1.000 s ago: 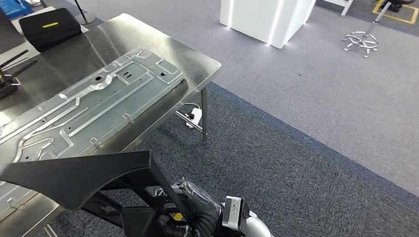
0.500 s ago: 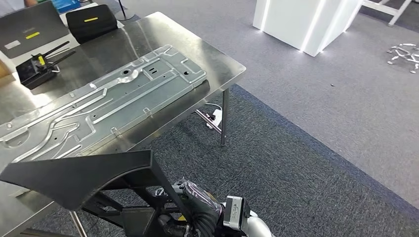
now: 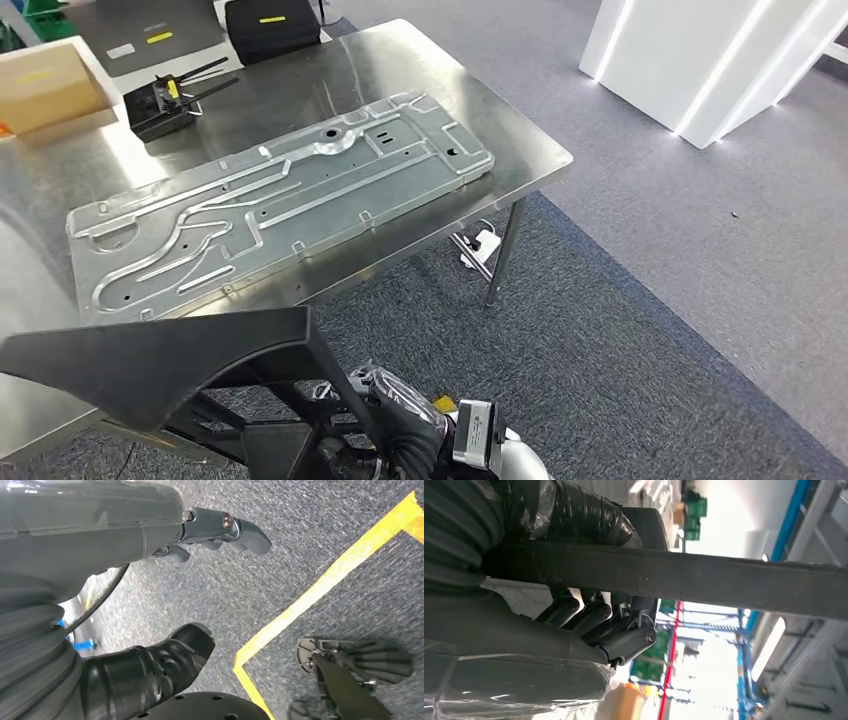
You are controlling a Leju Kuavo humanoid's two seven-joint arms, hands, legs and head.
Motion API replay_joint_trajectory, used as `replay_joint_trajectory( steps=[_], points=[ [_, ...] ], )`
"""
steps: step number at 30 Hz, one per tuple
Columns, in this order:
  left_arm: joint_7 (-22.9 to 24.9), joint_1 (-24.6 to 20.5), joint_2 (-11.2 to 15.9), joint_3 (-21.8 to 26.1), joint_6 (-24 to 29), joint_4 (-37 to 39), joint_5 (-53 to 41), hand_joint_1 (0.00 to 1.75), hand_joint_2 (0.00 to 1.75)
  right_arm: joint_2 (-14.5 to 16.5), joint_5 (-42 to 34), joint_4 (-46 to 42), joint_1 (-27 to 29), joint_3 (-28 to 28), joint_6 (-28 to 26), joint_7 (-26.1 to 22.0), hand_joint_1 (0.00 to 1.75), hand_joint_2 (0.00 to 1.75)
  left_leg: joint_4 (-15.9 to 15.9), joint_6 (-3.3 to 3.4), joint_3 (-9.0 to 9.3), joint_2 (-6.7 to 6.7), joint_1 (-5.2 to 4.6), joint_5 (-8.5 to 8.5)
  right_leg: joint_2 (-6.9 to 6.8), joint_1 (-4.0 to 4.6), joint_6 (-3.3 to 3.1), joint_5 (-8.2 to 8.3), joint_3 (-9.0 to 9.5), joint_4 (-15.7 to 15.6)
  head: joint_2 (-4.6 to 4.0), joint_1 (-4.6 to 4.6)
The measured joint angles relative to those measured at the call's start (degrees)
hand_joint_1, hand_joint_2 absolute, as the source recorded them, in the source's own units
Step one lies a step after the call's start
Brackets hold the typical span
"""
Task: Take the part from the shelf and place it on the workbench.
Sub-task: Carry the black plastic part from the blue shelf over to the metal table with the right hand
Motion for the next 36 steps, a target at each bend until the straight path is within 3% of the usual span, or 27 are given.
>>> replay_joint_trajectory(
  steps=[1,2,3,4,6,8,10,11,13,14,16,17,18,19,21,22,23,25,26,28,29,31,32,33,36],
  points=[
    [0.0,0.0,0.0,0.0,-0.1,0.0,0.0,0.00,1.75,-0.1,0.0,0.0,0.1,0.0,0.0,0.0,1.66,1.75,0.1,0.05,-0.03,-0.69,-0.05,-0.02,0.29,0.01,0.00,-0.60,-1.59,2.7,0.00,-0.01],
    [0.0,0.0,0.0,0.0,-0.2,0.0,0.0,0.00,1.75,-0.2,0.0,0.0,0.2,0.0,0.0,0.0,1.66,1.75,0.2,0.06,-0.05,-1.41,-0.09,-0.04,0.42,0.01,-0.05,-0.04,-2.26,3.5,0.00,-0.01],
    [0.0,0.0,0.0,0.0,-0.2,0.0,0.0,0.00,1.75,-0.2,0.0,0.0,0.2,0.0,0.0,0.0,1.66,1.75,0.3,0.02,-0.04,-2.18,-0.10,-0.08,0.55,0.00,-0.16,1.67,-1.76,1.9,0.00,-0.01],
    [0.0,0.0,0.0,0.0,-0.2,0.0,0.0,0.00,1.75,-0.2,0.0,0.0,0.2,0.0,0.0,0.0,1.66,1.75,0.5,-0.08,-0.04,-2.94,-0.09,-0.15,1.08,-0.03,-0.34,4.05,-0.28,-1.6,0.00,-0.01],
    [0.0,0.0,0.0,-0.1,-0.2,0.0,0.0,0.00,1.75,-0.2,-0.1,0.0,0.1,0.0,0.0,0.0,1.66,1.75,1.0,-0.42,-0.30,-4.28,-0.10,-0.31,3.65,-0.18,-0.64,7.24,2.79,-9.0,0.00,-0.02],
    [0.0,0.0,-0.1,-0.3,-0.3,0.0,0.0,0.00,1.75,-0.2,-0.1,0.0,0.1,0.0,0.0,0.0,1.66,1.75,1.2,-1.05,-0.75,-5.32,-0.03,-0.31,5.10,-0.10,-0.80,7.68,3.80,-11.7,0.00,-0.03],
    [0.0,0.1,0.0,-0.4,-0.2,0.0,0.0,0.00,1.75,-0.1,-0.1,0.0,0.1,0.0,0.0,0.0,1.66,1.75,1.1,-1.79,-1.01,-5.99,0.10,-0.18,3.93,-0.03,-1.22,7.91,4.08,-12.1,0.00,-0.03],
    [0.0,0.1,0.0,-0.5,-0.2,0.0,0.0,0.00,1.75,-0.1,-0.1,0.0,0.0,0.0,0.0,0.0,1.66,1.75,1.4,-2.08,-1.19,-5.18,0.06,-0.44,3.30,-0.12,-1.57,8.07,4.35,-12.4,0.00,-0.07],
    [0.0,0.0,0.0,-0.5,-0.2,0.0,0.0,0.00,1.75,0.0,-0.2,-0.1,-0.1,0.0,0.0,0.0,1.66,1.75,5.0,-2.57,-2.91,-2.06,-0.03,-2.74,1.70,-0.33,-2.26,8.30,4.81,-13.1,0.00,-0.19],
    [0.0,-0.1,0.0,-0.6,-0.2,0.0,0.0,0.00,1.75,0.0,-0.2,-0.1,-0.1,0.0,0.0,0.0,1.66,1.75,8.4,-2.85,-4.57,-0.57,-0.04,-4.62,0.88,-0.25,-2.48,8.24,4.90,-13.2,0.00,-0.24],
    [0.0,-0.1,-0.1,-0.7,-0.2,0.0,0.0,0.00,1.75,0.0,-0.2,-0.1,0.0,0.0,0.0,0.0,1.66,1.75,15.3,-3.33,-7.99,0.37,0.14,-7.48,-0.80,-0.12,-2.67,8.06,4.93,-13.2,0.00,-0.26],
    [0.0,-0.1,-0.1,-0.7,-0.2,0.0,0.0,0.00,1.75,0.0,-0.2,-0.1,0.0,0.0,0.0,0.0,1.66,1.75,16.7,-3.51,-8.69,0.53,0.23,-7.57,-1.57,-0.09,-2.65,7.95,4.96,-13.1,0.00,-0.27],
    [0.0,0.0,-0.1,-0.7,-0.2,0.0,0.0,0.00,1.75,0.0,-0.2,-0.1,0.0,0.0,0.0,0.0,1.66,1.75,15.9,-3.61,-8.20,0.72,0.30,-6.56,-2.26,-0.09,-2.57,7.82,5.02,-13.1,0.00,-0.27],
    [0.0,0.1,-0.1,-0.7,-0.2,0.0,0.0,0.00,1.75,0.0,-0.2,-0.1,0.0,0.0,0.0,0.0,1.66,1.75,12.7,-3.63,-6.50,1.17,0.35,-4.73,-2.88,-0.11,-2.42,7.65,5.13,-13.0,0.00,-0.27],
    [0.0,0.0,-0.1,-0.7,-0.2,0.0,-0.1,0.00,1.75,0.0,-0.2,-0.1,0.0,0.0,0.0,0.0,1.66,1.75,4.8,-3.16,-2.35,3.37,0.21,-1.61,-3.96,0.07,-1.95,7.20,5.40,-12.7,0.00,-0.25],
    [0.0,0.0,-0.1,-0.7,-0.2,0.0,-0.1,0.00,1.75,0.0,-0.2,-0.1,0.0,0.0,0.0,0.0,1.66,1.75,2.3,-2.73,-1.06,4.15,0.07,-0.85,-4.38,0.22,-1.66,7.00,5.50,-12.6,0.00,-0.24],
    [0.0,-0.1,-0.1,-0.8,-0.2,0.0,-0.1,0.00,1.75,0.0,-0.2,-0.1,-0.1,0.0,0.0,0.0,1.66,1.75,1.2,-2.27,-0.59,4.53,-0.11,-0.72,-4.74,0.36,-1.37,6.87,5.58,-12.6,0.00,-0.21],
    [0.0,-0.1,-0.1,-0.8,-0.2,0.0,-0.1,0.00,1.75,0.1,-0.2,-0.1,-0.1,0.0,0.0,0.0,1.66,1.75,1.1,-1.46,-0.60,3.47,-0.24,-0.64,-5.44,0.41,-0.75,6.69,5.86,-12.7,0.00,-0.20],
    [0.0,-0.1,-0.1,-0.8,-0.2,0.0,-0.1,0.00,1.75,0.1,-0.2,-0.2,-0.1,0.0,0.0,0.0,1.66,1.75,0.9,-1.11,-0.45,2.91,-0.16,-0.54,-5.09,0.28,-0.39,6.37,5.97,-12.5,0.00,-0.18],
    [0.0,-0.1,-0.1,-0.8,-0.2,0.0,-0.1,0.00,1.75,0.1,-0.2,-0.2,-0.2,0.0,0.0,0.0,1.66,1.75,0.4,-0.37,-0.05,1.81,0.12,-0.25,-2.76,-0.01,0.20,4.24,4.81,-9.4,0.00,-0.12],
    [0.0,-0.2,-0.2,-0.8,-0.2,0.0,-0.2,0.00,1.75,0.1,-0.2,-0.3,-0.1,0.0,0.1,0.0,1.66,1.75,0.3,-0.12,-0.03,1.33,0.13,-0.19,-1.21,-0.13,0.35,2.47,3.15,-5.9,0.00,-0.09],
    [0.0,-0.3,-0.1,-0.8,-0.2,0.0,-0.3,0.00,1.75,-0.1,-0.3,-0.2,0.0,0.0,0.1,0.1,1.66,1.75,0.4,0.23,-0.06,0.45,0.03,-0.22,0.19,-0.17,0.46,-0.33,-0.86,1.5,0.00,-0.08],
    [0.0,-0.3,-0.1,-0.8,-0.2,0.0,-0.3,0.00,1.75,-0.1,-0.5,-0.1,0.0,0.0,0.2,0.3,1.66,1.75,0.5,0.29,-0.04,0.00,-0.02,-0.29,0.36,-0.17,0.46,-0.32,-2.15,3.4,0.00,-0.09],
    [0.0,-0.2,-0.1,-0.8,-0.2,0.0,-0.4,0.00,1.75,-0.2,-0.8,-0.1,0.0,0.0,0.4,0.4,1.66,1.75,0.6,0.28,-0.01,-0.43,-0.05,-0.38,0.42,-0.18,0.38,0.93,-2.32,3.0,0.00,-0.09],
    [-0.1,-0.1,-0.1,-0.8,-0.2,0.0,-0.4,0.00,1.75,-0.2,-1.8,0.0,0.0,0.0,0.9,0.9,1.66,1.75,1.1,-0.08,0.04,-1.44,-0.15,-0.80,0.79,-0.07,-0.21,7.08,1.56,-7.3,0.00,-0.08]
  ],
)
